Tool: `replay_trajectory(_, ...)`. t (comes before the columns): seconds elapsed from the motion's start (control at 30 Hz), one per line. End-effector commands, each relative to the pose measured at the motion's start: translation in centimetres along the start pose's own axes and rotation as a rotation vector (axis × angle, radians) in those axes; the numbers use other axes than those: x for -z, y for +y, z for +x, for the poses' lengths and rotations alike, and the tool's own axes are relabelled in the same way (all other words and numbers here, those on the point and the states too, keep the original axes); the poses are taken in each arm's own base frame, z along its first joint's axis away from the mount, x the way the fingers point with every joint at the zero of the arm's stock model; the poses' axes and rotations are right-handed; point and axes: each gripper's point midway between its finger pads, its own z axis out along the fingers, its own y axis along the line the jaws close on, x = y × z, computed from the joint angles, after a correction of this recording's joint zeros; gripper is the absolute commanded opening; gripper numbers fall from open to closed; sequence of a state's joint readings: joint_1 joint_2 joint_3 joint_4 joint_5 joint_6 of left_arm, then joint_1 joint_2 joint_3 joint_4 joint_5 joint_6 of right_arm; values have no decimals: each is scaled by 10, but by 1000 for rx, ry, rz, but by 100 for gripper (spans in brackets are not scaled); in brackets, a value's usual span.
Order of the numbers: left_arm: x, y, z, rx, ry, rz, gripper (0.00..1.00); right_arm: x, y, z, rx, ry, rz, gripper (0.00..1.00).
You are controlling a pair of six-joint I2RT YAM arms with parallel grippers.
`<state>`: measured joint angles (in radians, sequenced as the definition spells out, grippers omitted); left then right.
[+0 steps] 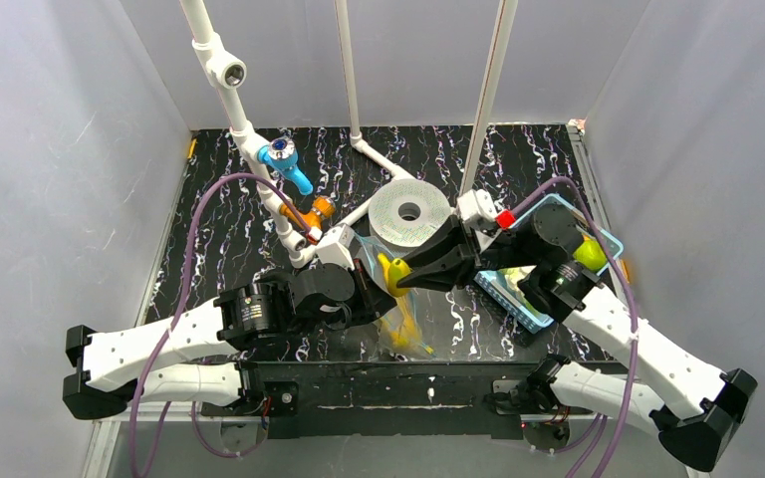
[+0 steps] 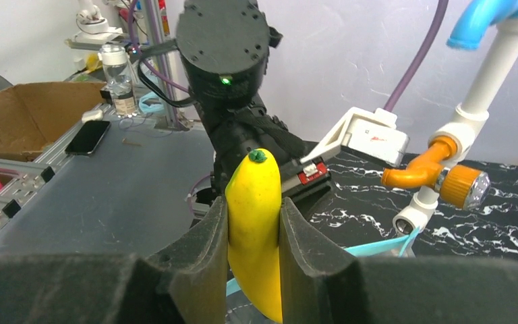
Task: Place the food in the zip-top bag and seal the zipper
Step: Place the fake fruit in the zipper food storage bag.
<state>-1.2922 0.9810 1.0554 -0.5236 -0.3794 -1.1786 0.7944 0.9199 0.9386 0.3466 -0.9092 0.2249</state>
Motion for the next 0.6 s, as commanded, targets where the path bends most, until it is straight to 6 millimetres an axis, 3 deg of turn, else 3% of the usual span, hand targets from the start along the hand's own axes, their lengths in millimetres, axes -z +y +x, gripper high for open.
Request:
replay_trajectory(0.0,6,-4,-7,18,-23,22,0,-3,-12,6,75,-15,29,1)
replay_trajectory(0.27,6,-1,-6,20,-23,17,0,-8,-27,28,139,-33,29,6)
replay_trajectory(0.47,8,-2,-8,23,-25,21,0,-9,-50,46,173,-33,104,52)
replay_trajectory(0.57,8,-2,-8,24,-26,22,0,-6,-50,52,113,-8,142,74)
